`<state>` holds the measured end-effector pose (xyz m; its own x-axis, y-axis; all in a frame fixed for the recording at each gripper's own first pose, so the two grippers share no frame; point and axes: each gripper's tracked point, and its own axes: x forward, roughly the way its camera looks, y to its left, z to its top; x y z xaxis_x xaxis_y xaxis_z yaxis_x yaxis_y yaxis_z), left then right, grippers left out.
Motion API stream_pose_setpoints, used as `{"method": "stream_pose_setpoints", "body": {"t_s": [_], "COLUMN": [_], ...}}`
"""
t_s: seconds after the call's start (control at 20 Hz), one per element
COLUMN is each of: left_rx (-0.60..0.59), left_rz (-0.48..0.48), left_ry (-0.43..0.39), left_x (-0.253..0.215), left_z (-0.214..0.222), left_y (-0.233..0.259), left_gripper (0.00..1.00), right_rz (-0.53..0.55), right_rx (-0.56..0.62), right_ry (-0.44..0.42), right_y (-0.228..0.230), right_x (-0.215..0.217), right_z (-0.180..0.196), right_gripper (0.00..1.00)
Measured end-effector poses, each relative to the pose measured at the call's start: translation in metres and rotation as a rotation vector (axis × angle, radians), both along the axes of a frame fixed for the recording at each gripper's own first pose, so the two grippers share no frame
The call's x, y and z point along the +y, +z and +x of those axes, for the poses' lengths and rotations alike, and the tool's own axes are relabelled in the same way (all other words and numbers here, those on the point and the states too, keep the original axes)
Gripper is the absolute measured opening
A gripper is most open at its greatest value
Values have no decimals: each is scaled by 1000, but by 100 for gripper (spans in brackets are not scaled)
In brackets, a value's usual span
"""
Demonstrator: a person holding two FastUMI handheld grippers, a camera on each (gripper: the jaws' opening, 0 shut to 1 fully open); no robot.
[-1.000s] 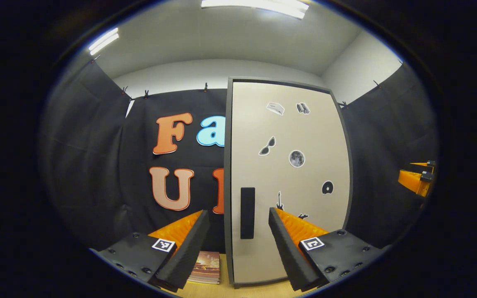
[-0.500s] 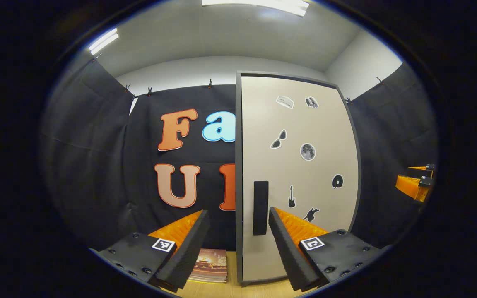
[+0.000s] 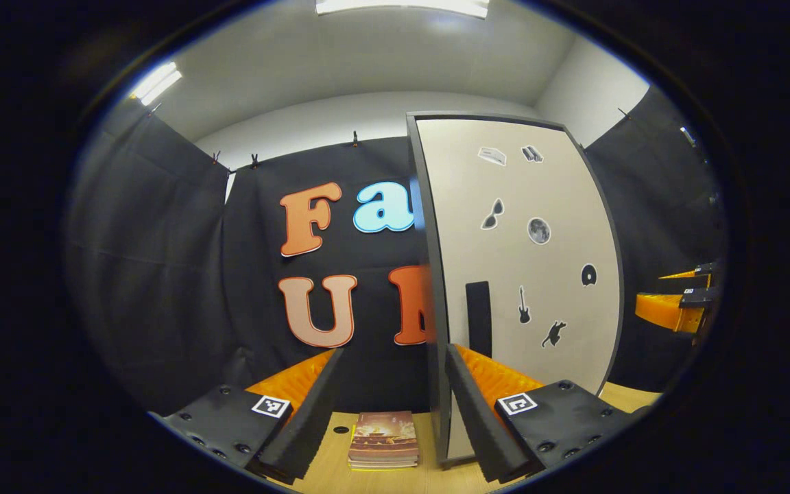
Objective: Open the cabinet door with the right hand, grasp the bottle in the cabinet with the left hand and place it on the coaster, then close the cabinet door with the right hand.
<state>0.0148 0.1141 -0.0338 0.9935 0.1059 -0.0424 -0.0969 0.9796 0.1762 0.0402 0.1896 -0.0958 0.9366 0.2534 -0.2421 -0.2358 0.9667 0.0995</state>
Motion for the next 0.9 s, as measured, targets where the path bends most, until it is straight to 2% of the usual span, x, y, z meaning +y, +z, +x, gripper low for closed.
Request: {"method": "stream_pose_setpoints", "body": {"t_s": [0.25, 0.4, 0.45, 0.5, 0.7, 0.9], "left_rx": [29, 29, 30, 32, 41, 55], "left_rz": [-14, 14, 22, 20, 2, -10], "left_ry": [82, 149, 178, 199, 264, 295], "left_x": [59, 99, 113, 124, 158, 178], "left_z": [-22, -40, -46, -50, -72, -89], "left_y": [-11, -10, -9, -9, -14, -18], "left_gripper": [94, 94, 94, 94, 93, 94], "right_rz": [50, 62, 81, 90, 59, 44], "right_rx": [43, 82, 96, 110, 204, 259], "right_ry": [105, 150, 167, 174, 165, 147], "right_y": [-14, -22, -23, -23, -37, -46], "right_x": [79, 125, 142, 155, 186, 209], "right_z": [12, 21, 22, 25, 42, 61], "right_gripper": [93, 93, 89, 93, 91, 80]}}
